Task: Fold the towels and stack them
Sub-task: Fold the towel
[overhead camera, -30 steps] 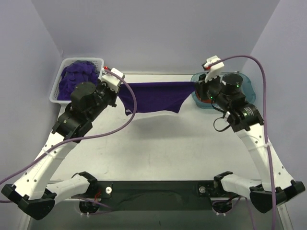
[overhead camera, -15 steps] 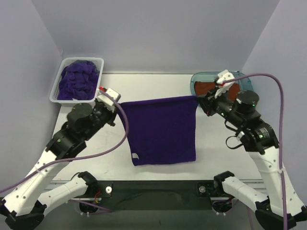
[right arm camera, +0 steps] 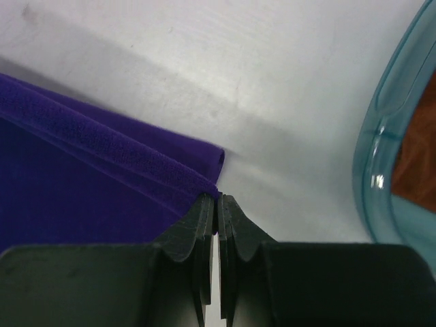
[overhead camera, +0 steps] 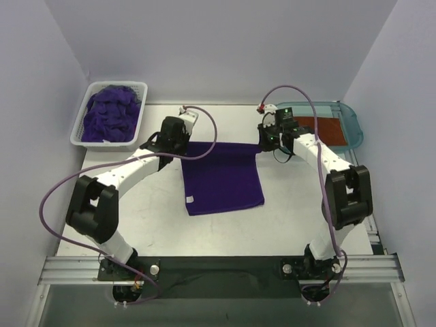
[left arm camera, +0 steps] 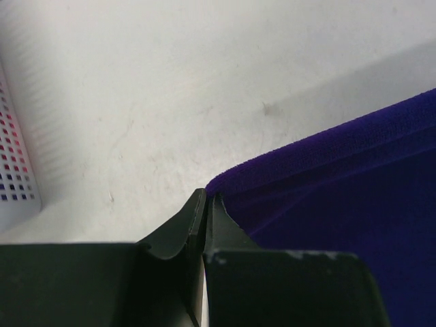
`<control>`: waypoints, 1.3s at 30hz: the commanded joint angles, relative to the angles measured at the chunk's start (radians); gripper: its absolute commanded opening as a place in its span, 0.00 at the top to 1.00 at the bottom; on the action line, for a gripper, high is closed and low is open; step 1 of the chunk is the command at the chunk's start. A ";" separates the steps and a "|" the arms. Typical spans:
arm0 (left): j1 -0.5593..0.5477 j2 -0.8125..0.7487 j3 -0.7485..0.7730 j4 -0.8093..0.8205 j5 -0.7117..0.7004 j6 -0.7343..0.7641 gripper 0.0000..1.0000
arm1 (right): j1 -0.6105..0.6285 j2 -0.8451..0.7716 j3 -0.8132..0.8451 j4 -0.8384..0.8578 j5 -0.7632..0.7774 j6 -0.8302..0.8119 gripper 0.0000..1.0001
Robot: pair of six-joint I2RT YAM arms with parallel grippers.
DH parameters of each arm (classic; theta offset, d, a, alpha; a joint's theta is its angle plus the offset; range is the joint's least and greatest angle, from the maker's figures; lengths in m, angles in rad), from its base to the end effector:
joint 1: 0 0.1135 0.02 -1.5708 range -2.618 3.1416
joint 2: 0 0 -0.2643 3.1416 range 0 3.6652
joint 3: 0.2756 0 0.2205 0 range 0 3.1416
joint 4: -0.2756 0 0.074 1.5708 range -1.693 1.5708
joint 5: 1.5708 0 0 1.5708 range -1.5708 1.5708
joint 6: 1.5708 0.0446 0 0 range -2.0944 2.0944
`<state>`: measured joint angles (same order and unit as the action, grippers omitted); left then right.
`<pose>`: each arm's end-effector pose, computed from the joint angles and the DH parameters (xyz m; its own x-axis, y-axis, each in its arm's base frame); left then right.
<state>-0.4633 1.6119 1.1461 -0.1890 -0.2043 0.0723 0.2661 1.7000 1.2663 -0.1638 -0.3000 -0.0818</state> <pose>0.3088 -0.1442 0.2642 -0.5222 0.3399 -0.7822 0.3323 0.9258 0.1805 0.3518 0.1095 0.2753 -0.5012 -0.2175 -0.8376 -0.5297 0.8425 0.0981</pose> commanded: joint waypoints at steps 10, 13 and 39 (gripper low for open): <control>0.040 0.074 0.098 0.220 -0.060 0.024 1.00 | -0.044 0.118 0.159 0.145 0.033 -0.082 1.00; 0.040 0.024 0.054 0.191 -0.020 -0.018 1.00 | -0.041 0.069 0.104 0.150 0.022 -0.067 1.00; -0.061 -0.285 -0.356 -0.101 0.039 -0.405 1.00 | -0.004 -0.353 -0.415 -0.009 -0.010 0.327 1.00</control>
<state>-0.5247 1.3479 0.8345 -0.2592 -0.1192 -0.2600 0.2710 1.3724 0.8852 -0.1005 -0.3286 0.1295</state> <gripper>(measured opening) 0.075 0.043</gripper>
